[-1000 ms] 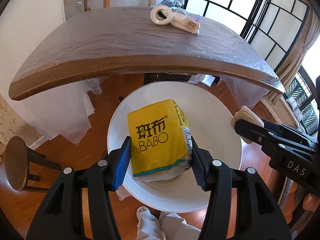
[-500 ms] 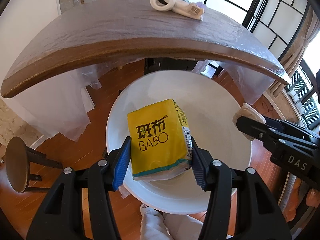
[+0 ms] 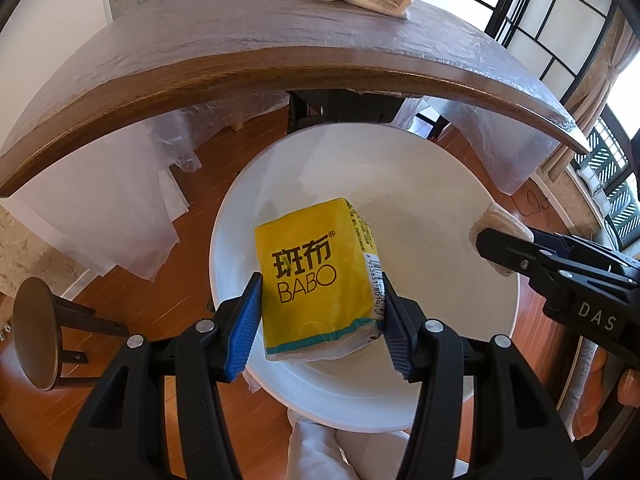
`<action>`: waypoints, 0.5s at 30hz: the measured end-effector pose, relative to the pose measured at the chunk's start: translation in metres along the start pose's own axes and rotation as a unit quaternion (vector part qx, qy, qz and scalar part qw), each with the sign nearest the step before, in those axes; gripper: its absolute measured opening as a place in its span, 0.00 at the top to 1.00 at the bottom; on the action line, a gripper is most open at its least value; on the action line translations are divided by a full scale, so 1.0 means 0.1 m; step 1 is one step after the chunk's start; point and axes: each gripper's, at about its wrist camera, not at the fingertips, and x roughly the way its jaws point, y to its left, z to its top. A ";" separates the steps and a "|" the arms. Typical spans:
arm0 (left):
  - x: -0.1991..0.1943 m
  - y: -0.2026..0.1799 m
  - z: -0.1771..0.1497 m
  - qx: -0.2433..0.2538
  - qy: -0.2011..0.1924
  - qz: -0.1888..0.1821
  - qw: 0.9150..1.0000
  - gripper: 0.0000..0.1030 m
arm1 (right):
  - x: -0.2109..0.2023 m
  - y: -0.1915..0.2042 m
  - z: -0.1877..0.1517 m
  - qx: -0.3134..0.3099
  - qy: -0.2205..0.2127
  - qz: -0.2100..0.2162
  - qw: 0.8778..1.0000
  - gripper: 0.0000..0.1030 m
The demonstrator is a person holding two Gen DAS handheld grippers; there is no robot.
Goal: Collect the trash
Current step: 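Lower the tissue pack and paper roll into the bin with both grippers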
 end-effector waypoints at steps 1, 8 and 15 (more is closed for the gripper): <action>0.01 0.00 0.00 0.001 0.001 0.000 1.000 0.46 | 0.01 0.00 0.00 0.000 0.001 -0.001 1.000 0.64; 0.05 -0.01 0.01 0.007 0.006 -0.001 1.000 0.46 | 0.03 0.02 -0.01 0.002 0.005 -0.004 1.000 0.64; 0.07 -0.02 0.01 0.009 0.008 -0.002 1.000 0.46 | 0.04 0.01 -0.01 0.002 0.007 -0.005 1.000 0.64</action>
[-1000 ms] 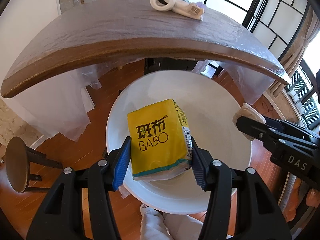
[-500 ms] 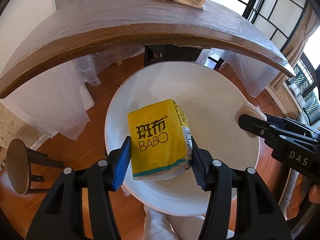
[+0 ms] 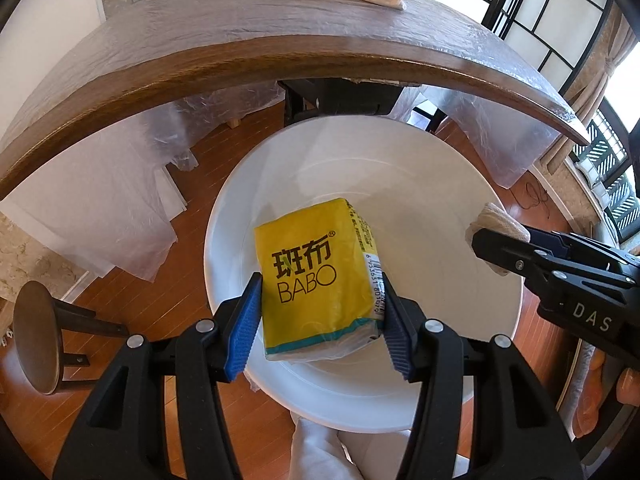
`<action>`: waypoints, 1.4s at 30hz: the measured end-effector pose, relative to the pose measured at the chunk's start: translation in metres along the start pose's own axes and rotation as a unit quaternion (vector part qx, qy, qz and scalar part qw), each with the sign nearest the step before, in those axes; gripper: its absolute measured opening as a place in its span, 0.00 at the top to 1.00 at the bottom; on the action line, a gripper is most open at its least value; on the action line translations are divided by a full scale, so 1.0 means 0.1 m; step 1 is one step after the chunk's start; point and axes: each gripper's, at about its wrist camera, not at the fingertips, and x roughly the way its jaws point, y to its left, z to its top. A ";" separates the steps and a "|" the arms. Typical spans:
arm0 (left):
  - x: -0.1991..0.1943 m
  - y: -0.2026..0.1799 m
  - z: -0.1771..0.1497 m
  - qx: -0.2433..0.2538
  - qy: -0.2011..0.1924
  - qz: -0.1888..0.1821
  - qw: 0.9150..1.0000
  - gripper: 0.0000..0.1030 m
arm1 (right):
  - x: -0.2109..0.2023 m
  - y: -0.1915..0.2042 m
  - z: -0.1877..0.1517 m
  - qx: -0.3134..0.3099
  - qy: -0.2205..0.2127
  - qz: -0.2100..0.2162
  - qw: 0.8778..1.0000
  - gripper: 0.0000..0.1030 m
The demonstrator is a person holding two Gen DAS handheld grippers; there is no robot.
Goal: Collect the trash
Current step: 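Lower the tissue pack and paper roll into the bin with both grippers, then open both grippers to drop the tissue pack and paper roll, then grasp the white tape roll with the left gripper while the right grasps the purple hair rollers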
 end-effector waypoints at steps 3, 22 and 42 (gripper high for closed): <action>0.00 -0.01 0.01 0.002 0.000 -0.001 1.000 0.46 | 0.00 -0.01 0.00 0.001 0.000 -0.001 1.000 0.64; -0.01 -0.01 0.02 0.010 0.005 -0.006 1.000 0.44 | -0.06 -0.05 -0.01 0.013 -0.005 -0.002 1.000 0.62; -0.75 0.00 0.20 0.008 -0.092 -0.009 0.996 0.30 | -0.80 -0.10 0.22 0.017 -0.095 0.014 0.995 0.44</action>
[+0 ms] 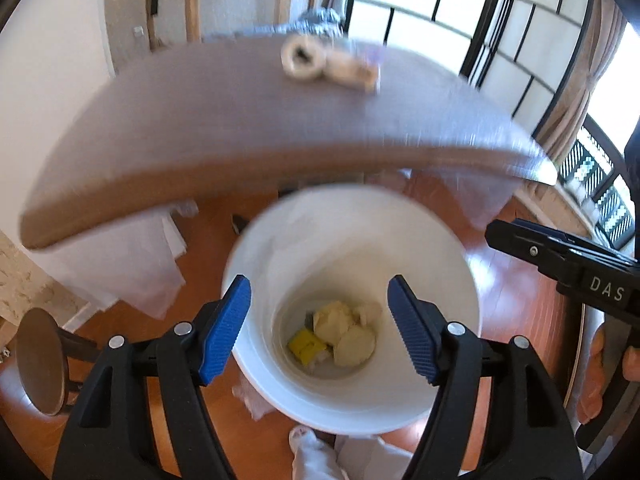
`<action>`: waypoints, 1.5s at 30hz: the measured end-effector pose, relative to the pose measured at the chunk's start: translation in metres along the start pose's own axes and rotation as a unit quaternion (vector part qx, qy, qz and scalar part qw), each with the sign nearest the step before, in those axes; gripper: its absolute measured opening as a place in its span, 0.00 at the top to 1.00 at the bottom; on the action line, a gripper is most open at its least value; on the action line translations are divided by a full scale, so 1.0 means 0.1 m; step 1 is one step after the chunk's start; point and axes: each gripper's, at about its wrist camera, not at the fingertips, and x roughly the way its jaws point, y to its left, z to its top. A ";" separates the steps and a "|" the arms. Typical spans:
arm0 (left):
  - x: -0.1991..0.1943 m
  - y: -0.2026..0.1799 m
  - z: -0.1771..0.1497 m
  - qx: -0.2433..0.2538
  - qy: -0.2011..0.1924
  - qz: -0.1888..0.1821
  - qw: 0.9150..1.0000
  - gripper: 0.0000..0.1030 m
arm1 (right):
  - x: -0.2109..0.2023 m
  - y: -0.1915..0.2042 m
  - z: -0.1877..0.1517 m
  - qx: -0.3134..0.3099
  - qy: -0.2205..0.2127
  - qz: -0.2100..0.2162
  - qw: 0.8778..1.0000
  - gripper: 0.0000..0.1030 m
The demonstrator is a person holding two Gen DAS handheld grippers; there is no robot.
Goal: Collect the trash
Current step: 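Grasp the white tape roll with the left gripper while the right grasps the purple hair rollers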
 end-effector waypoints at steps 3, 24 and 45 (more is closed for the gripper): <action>-0.16 0.02 0.20 -0.009 -0.031 0.009 0.999 0.23 | -0.15 0.01 0.19 -0.005 -0.027 0.003 1.000 0.31; -0.04 -0.04 1.06 -0.013 -0.111 0.095 0.989 0.02 | 0.00 -0.10 1.28 0.017 -0.058 0.037 0.997 0.04; 0.95 0.27 1.81 0.049 -0.068 -0.016 0.996 0.19 | 1.29 -0.06 1.97 0.134 -0.003 0.027 0.991 0.33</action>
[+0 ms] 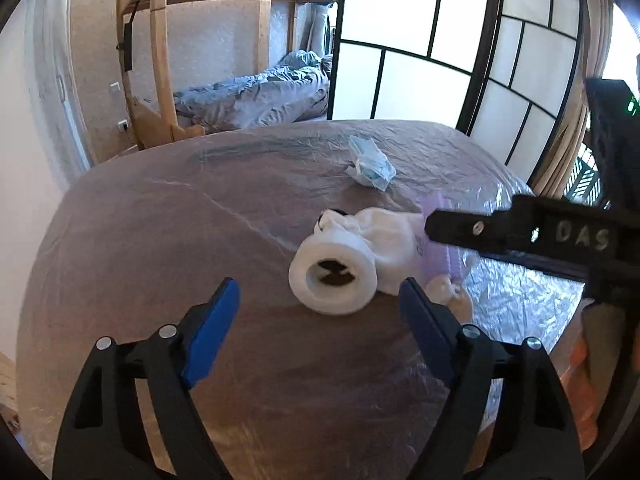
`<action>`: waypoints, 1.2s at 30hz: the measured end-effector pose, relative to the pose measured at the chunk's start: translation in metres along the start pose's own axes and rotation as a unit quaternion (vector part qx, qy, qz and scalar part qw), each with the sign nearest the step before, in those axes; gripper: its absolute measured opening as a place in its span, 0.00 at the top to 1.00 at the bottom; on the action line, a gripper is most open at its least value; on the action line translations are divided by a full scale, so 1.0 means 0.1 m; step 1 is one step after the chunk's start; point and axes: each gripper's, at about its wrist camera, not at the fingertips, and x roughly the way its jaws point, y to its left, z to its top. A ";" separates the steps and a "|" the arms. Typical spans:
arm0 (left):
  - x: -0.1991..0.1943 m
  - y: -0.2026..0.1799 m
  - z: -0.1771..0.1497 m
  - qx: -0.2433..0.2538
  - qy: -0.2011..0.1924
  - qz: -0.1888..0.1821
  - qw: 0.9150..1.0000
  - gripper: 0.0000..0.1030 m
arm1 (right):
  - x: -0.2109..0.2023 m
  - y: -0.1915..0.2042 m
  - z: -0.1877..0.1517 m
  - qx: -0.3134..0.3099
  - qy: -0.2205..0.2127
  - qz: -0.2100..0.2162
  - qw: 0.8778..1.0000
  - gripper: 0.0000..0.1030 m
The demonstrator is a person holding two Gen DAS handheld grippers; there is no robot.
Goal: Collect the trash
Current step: 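Grasp the white tape roll with the left gripper while the right grasps the purple hair rollers, then lift the tape roll and hair rollers and carry them over the white bin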
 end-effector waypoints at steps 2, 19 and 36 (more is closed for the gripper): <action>0.04 0.01 0.04 0.003 0.001 -0.004 1.000 0.19 | 0.06 -0.03 0.02 0.007 0.006 0.002 1.000 0.35; 0.18 0.07 0.03 -0.021 0.023 -0.014 0.999 0.51 | -0.03 -0.05 0.00 -0.019 0.006 0.032 0.999 0.69; -0.03 0.19 -0.03 -0.049 0.009 -0.009 0.999 0.51 | 0.04 0.03 -0.02 -0.028 0.015 0.031 0.999 0.68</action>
